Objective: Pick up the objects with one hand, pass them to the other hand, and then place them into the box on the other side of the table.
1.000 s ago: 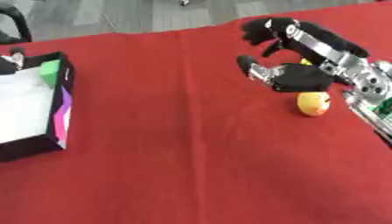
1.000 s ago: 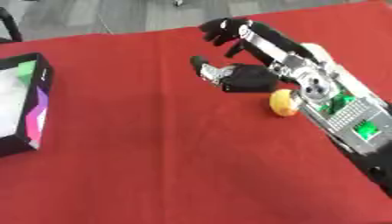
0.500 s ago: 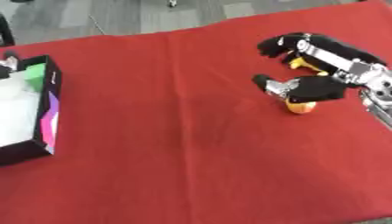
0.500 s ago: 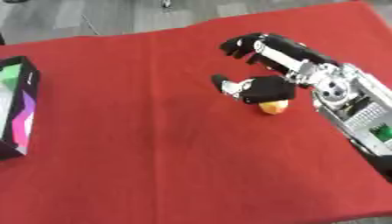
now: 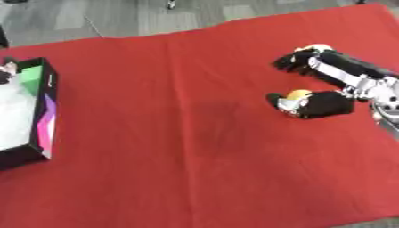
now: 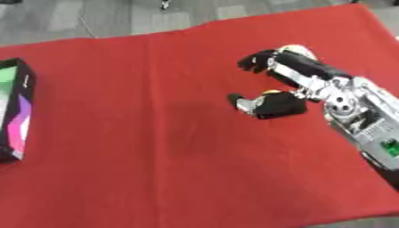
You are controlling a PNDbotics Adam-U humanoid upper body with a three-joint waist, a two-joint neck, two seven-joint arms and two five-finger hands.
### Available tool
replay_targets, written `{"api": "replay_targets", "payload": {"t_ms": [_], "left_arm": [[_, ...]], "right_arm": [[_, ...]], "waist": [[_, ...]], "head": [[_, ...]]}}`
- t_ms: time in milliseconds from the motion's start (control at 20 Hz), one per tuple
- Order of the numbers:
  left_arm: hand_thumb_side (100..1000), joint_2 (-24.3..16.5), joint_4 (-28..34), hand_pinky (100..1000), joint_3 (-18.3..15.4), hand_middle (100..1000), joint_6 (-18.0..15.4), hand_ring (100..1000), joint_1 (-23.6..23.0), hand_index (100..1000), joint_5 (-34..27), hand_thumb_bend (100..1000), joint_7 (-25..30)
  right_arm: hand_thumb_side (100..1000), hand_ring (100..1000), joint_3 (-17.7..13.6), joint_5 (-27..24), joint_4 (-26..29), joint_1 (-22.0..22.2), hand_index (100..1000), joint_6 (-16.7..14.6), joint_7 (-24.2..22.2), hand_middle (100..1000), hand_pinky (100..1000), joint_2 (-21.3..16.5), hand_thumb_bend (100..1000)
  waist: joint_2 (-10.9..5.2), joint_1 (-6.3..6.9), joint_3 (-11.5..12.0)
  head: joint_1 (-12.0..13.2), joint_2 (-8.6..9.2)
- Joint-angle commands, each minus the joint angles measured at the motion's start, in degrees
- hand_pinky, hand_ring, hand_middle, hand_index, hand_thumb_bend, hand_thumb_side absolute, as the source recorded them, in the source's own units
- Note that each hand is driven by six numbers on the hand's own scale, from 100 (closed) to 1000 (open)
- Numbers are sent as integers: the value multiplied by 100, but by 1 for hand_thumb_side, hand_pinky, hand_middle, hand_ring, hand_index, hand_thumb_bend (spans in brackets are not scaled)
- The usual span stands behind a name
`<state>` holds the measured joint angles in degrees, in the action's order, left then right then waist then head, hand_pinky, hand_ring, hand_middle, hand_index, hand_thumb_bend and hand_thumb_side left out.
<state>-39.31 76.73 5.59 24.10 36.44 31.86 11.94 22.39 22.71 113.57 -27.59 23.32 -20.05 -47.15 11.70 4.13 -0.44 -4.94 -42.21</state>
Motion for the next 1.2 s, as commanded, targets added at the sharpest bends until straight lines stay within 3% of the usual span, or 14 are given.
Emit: {"api": "replay_targets", "payload": {"t_ms": [50, 250, 400, 700, 1050, 1200], "left_arm": [[358, -225, 26, 842, -2, 756, -5, 852, 88, 775, 62, 100, 38], [360, -209, 8, 842, 16, 755, -4, 852, 91, 774, 98, 100, 71], [358, -192, 12, 842, 36, 754, -12, 851, 124, 773, 119, 100, 93], [362, -155, 22, 842, 70, 753, -26, 851, 208, 771, 153, 100, 131], [365, -140, 22, 842, 75, 753, -7, 851, 252, 770, 184, 100, 171], [363, -141, 20, 842, 72, 753, -1, 851, 266, 770, 193, 100, 172]], "right_arm": [[573, 853, -42, 195, 102, -23, 889, 92, 27, 812, 822, -169, 308], [574, 860, -195, 26, 102, -100, 897, -138, 68, 820, 830, -445, 314], [604, 868, -343, -491, 102, -232, 899, -368, -62, 827, 828, -764, 289], [661, 887, -524, -1301, 102, -406, 911, -466, -586, 856, 846, -1234, 269], [665, 892, -600, -1324, 102, -383, 911, -444, -1097, 860, 862, -1417, 304], [622, 891, -604, -1235, 102, -349, 897, -490, -1354, 851, 867, -1432, 333]], "waist": [[-213, -57, -1], [-203, -62, 12], [-195, -64, 48], [-158, -73, 136], [-100, -79, 187], [-91, -81, 198]], "head": [[-37, 6], [-47, -60], [-77, -98], [-152, -128], [-185, -148], [-198, -160]]}}
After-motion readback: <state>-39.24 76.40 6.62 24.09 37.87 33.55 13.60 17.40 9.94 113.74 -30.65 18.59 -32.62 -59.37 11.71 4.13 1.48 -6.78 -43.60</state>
